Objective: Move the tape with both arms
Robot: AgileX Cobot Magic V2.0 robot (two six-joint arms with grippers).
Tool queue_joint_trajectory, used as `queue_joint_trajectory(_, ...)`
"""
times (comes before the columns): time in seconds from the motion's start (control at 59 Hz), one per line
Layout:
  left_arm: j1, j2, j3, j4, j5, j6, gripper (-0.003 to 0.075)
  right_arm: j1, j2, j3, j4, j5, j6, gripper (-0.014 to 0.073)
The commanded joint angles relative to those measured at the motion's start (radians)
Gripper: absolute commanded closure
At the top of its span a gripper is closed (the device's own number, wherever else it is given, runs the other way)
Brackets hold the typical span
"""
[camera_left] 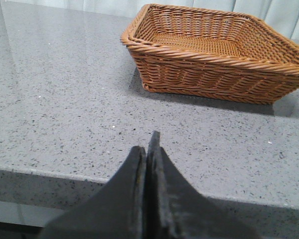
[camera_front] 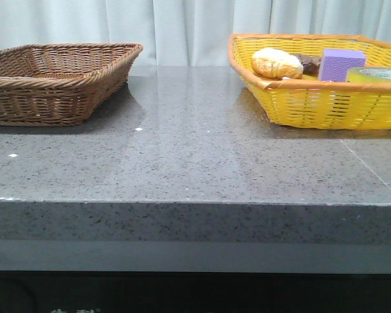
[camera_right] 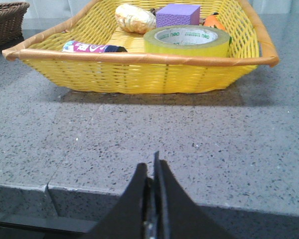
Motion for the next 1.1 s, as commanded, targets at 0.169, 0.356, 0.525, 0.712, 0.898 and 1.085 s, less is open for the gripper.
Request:
queue_joint_trajectory(0.169,0.0,-0.017,0.033,-0.001,-0.193,-0.008,0.074,-0.004,-0.022,-0.052,-0.001,-0.178,-0.007,0.0662)
queue_joint_trajectory(0.356,0.0,-0.011,-0.078,-0.001,-0.212,-0.013,0.074,-0.004,-0.015,-0.198,-0.001,-0.087,-0.007,0.066)
queue_joint_trajectory(0.525,0.0,0.082,-0.284,-0.001,-0.083,-0.013,0.074,-0.004,0.078,-0.369,-0.025,0.035,-0.007,0.066)
queue_joint_trajectory(0.712,0.0,0.301,-0.447,-0.001,0.019,-0.013,0.074,-0.004,0.261,-0.489,-0.028,0.086,-0.007,0.066)
queue_joint_trajectory(0.898,0.0,0.387,-0.477,-0.001,-0.014,-0.013,0.0733,-0.004,0.361,-0.521,-0.028,0.079,-0.007,0.066)
queue_joint_trajectory(1.085,0.0,0.387,-0.477,-0.001,-0.031,-0.013,0.0431,-0.004,0.366,-0.521,-0.028,0.077,-0.007,0.0571)
